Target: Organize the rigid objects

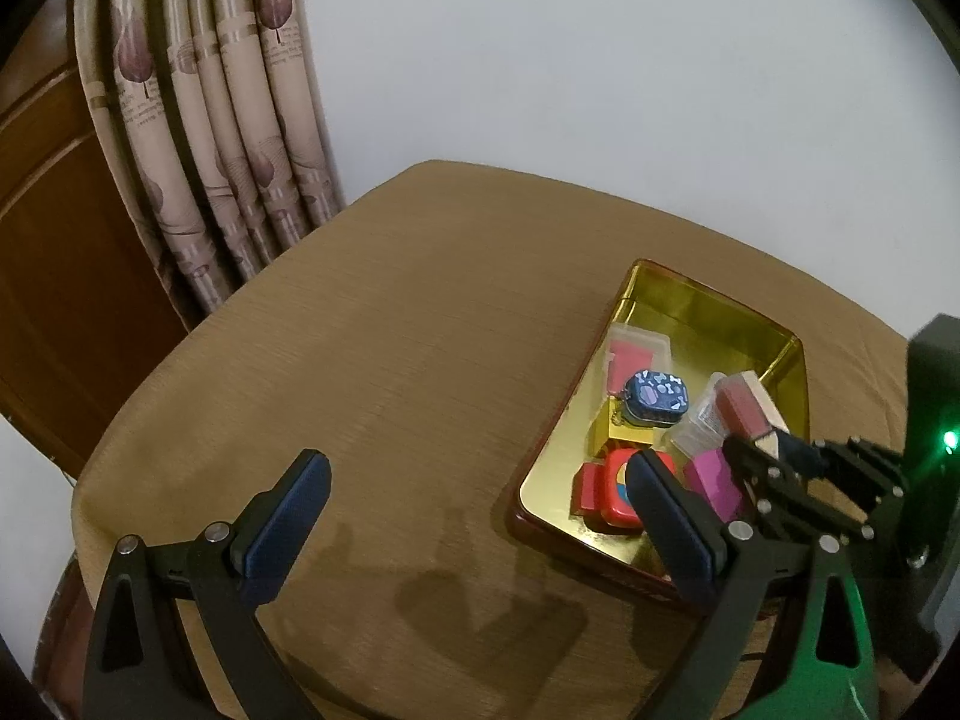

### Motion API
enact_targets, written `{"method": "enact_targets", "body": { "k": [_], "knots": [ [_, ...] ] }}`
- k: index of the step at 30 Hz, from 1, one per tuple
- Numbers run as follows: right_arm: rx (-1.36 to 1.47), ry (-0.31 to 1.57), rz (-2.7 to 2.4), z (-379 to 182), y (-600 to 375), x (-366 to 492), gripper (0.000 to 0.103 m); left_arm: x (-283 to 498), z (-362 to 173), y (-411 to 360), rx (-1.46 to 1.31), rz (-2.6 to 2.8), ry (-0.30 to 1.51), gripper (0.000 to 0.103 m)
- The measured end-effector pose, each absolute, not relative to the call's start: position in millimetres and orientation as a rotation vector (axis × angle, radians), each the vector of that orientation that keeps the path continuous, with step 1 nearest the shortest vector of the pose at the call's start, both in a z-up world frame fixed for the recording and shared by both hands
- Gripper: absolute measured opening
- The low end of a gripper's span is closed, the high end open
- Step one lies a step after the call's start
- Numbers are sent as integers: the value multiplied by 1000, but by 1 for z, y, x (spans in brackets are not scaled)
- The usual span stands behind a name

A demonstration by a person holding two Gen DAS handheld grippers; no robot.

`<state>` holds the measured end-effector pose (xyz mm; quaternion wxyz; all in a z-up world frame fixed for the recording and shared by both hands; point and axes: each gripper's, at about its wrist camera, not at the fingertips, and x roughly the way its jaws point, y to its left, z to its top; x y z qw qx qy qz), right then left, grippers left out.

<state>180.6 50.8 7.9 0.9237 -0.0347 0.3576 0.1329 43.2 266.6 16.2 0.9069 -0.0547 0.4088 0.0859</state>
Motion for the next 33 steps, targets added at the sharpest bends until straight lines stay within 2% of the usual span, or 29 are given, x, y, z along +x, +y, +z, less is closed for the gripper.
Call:
{"method": "enact_targets", "body": {
  "k": [15, 17, 19, 21, 33],
  "knots": [
    [-104, 728, 213, 3, 55, 193, 22, 45, 15, 263, -100, 175, 842, 98],
    [-97, 723, 217, 6, 55, 193, 26, 45, 15, 262, -100, 175, 843, 98],
    [-97, 717, 208, 10, 57, 190, 42, 45, 15, 262, -101, 174, 841, 98],
    [-95, 708, 205, 14, 58, 187, 52, 45, 14, 262, -101, 173, 841, 98],
    [-4, 715, 186, 30, 51, 155, 67, 44, 17, 257, -91, 172, 839, 98]
  ]
}}
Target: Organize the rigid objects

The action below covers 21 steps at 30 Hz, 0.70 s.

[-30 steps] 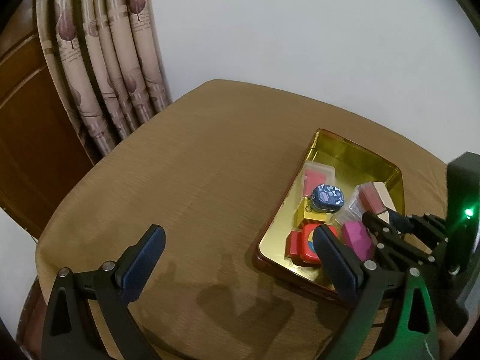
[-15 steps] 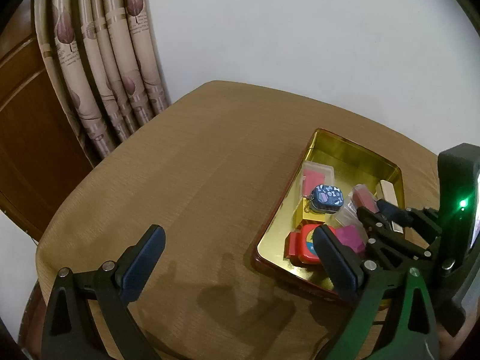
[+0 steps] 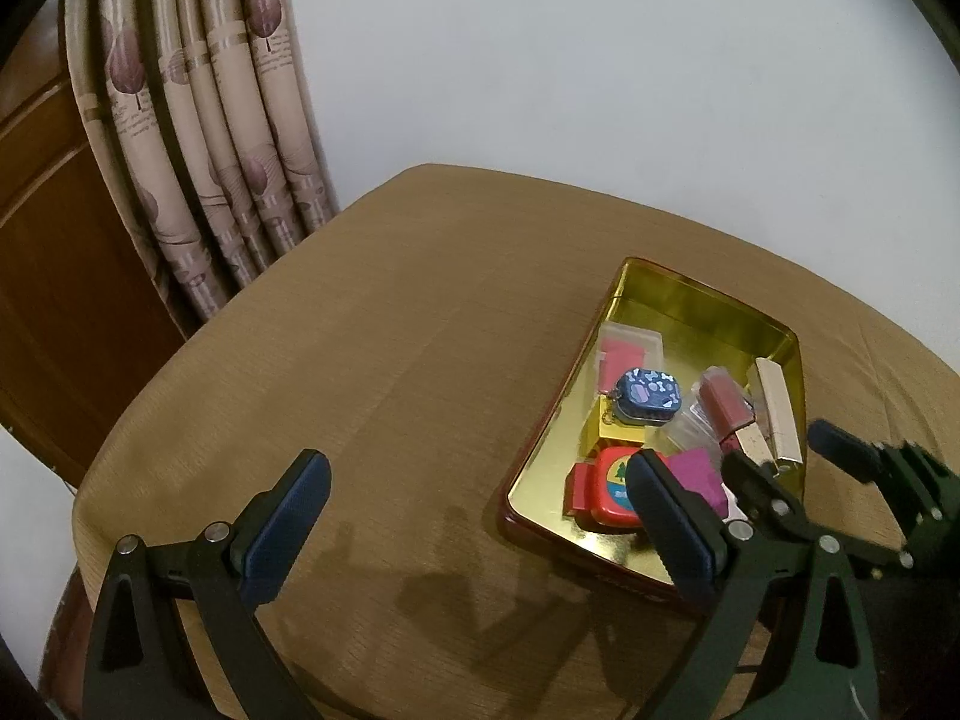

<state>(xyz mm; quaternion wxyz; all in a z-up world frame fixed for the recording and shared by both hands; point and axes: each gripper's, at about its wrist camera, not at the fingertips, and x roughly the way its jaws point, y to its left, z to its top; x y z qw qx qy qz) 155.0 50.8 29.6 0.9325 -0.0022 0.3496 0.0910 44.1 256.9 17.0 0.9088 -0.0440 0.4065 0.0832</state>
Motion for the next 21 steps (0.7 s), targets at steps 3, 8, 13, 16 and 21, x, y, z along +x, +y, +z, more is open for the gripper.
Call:
{"method": "enact_targets", "body": {
  "k": [3, 8, 13, 16, 21],
  "knots": [
    [19, 719, 163, 27, 45, 143, 68, 43, 18, 255, -89, 169, 835, 98],
    [67, 740, 152, 18, 37, 126, 69, 42, 19, 250, -80, 159, 830, 98],
    [109, 729, 122, 15, 28, 109, 70, 38, 20, 242, -67, 142, 829, 98],
    [114, 717, 106, 15, 26, 102, 76, 36, 22, 238, -56, 134, 824, 98],
    [112, 712, 110, 18, 28, 96, 77, 35, 21, 232, -45, 125, 824, 98]
  ]
}}
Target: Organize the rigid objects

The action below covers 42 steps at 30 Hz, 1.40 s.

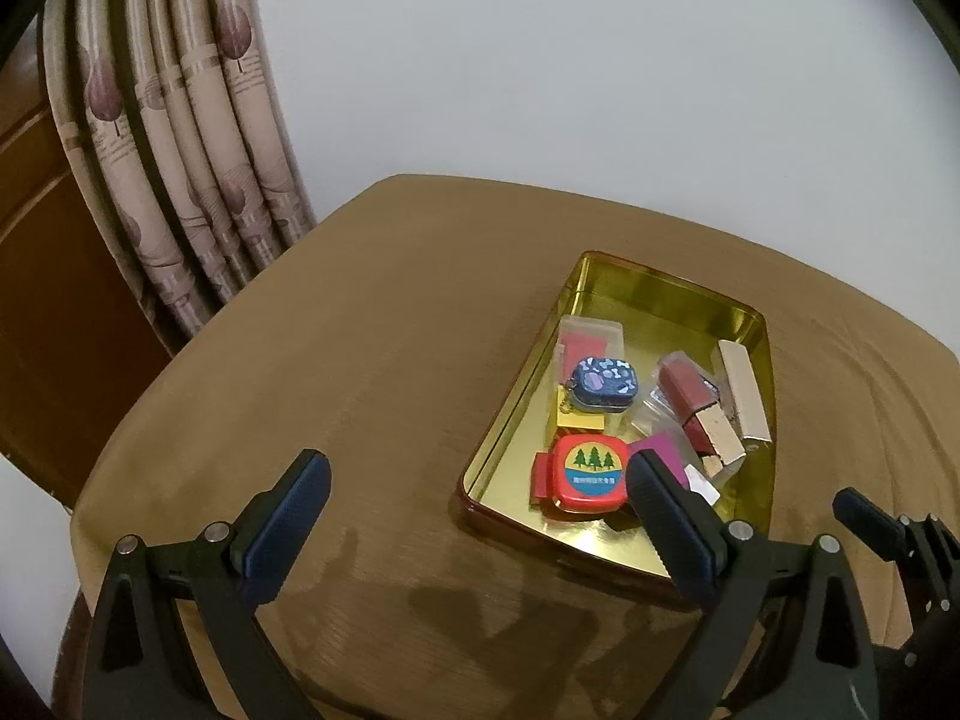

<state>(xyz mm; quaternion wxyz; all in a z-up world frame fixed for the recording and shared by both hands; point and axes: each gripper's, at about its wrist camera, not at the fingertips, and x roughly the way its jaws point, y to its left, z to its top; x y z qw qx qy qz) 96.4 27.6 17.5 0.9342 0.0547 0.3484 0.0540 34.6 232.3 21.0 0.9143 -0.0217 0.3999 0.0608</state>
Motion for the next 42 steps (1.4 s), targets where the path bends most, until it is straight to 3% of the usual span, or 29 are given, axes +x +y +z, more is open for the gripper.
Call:
{"method": "enact_targets", "body": {
  "k": [42],
  "knots": [
    [94, 741, 150, 11, 41, 94, 78, 32, 19, 227, -18, 113, 828, 98]
  ]
}}
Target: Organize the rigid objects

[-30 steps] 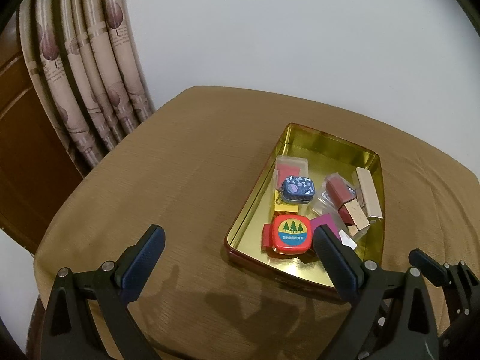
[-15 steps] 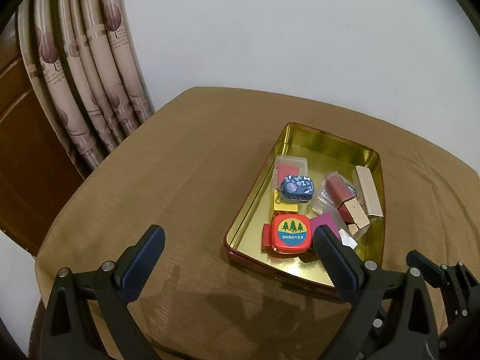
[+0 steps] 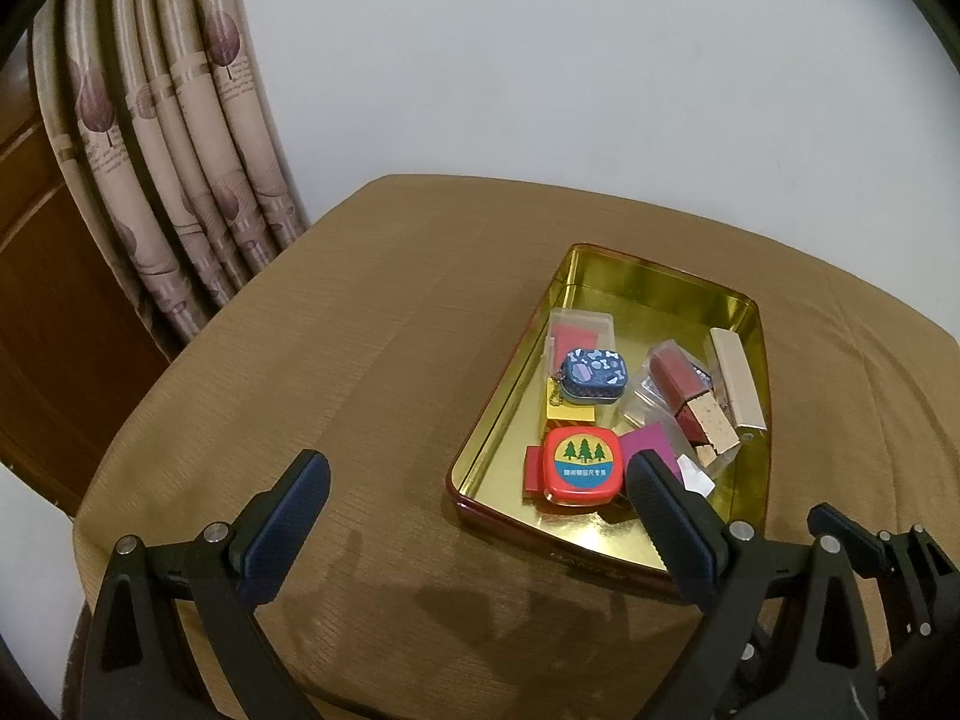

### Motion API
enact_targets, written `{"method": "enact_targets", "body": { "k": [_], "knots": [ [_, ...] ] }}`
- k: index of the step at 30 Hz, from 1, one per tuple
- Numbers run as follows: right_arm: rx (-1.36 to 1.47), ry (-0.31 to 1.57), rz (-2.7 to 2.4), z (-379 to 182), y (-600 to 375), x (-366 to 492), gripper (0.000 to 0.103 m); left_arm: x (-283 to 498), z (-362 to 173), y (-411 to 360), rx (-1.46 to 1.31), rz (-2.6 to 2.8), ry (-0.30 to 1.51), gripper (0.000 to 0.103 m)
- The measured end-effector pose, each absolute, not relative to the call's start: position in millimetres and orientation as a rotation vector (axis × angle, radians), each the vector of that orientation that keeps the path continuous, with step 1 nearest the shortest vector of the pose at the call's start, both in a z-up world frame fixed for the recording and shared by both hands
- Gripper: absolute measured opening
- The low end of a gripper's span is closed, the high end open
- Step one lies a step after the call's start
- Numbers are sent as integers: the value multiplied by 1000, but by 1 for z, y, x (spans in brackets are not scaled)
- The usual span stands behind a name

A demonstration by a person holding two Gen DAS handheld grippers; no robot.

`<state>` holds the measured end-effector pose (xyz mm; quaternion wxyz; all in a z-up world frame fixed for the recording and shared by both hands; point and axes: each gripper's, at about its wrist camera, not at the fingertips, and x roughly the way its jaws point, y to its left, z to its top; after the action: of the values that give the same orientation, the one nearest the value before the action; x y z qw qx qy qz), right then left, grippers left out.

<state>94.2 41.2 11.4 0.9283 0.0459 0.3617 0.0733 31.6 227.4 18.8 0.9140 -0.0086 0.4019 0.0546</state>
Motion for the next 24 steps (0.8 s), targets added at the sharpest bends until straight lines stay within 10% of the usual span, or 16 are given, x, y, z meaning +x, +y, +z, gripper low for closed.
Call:
{"method": "enact_targets", "body": {
  "k": [24],
  "knots": [
    [100, 747, 150, 10, 42, 96, 78, 29, 21, 228, -23, 84, 814, 98]
  ]
}}
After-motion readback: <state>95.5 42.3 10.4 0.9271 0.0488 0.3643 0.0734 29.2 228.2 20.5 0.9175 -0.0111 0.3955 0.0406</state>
